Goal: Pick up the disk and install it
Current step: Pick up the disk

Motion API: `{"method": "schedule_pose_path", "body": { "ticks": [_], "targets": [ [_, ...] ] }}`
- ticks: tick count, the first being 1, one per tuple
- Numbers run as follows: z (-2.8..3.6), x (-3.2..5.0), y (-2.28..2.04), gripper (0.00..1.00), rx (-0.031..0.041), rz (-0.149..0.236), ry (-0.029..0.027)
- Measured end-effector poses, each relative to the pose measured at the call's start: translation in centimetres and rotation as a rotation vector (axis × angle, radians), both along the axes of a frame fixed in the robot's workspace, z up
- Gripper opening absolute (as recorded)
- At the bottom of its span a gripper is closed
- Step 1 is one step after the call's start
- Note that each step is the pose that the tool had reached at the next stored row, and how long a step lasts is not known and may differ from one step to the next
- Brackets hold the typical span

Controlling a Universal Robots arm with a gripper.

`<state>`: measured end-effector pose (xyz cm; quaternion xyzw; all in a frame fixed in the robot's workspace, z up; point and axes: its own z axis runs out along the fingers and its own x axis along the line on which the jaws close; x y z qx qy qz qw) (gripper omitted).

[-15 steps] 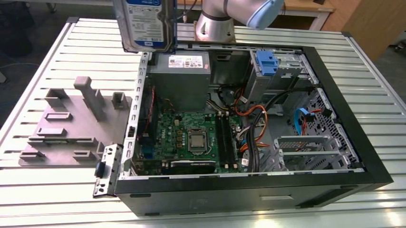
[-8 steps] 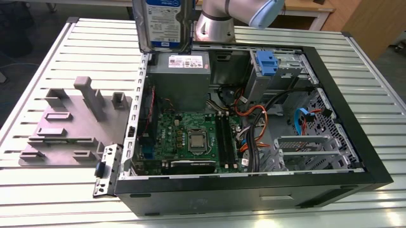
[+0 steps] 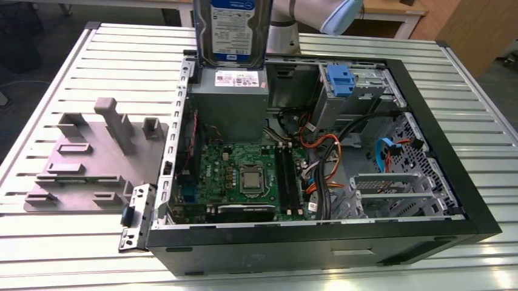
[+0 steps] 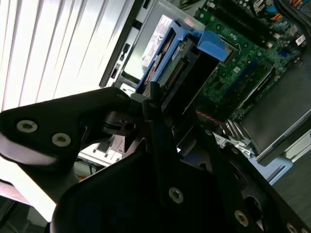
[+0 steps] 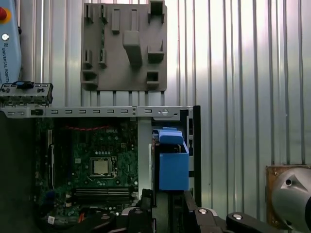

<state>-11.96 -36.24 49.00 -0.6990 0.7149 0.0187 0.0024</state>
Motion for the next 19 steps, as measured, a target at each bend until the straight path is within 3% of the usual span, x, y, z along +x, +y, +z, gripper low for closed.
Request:
{"method": "schedule_pose_path", "body": {
  "ticks": [6,19],
  "targets": [
    [-0.01,2.46,0.00,0.35,0.0000,0.000,0.0001],
    [-0.02,6.71,0.00,0.35,0.0000,0.000,0.0000]
  ]
}}
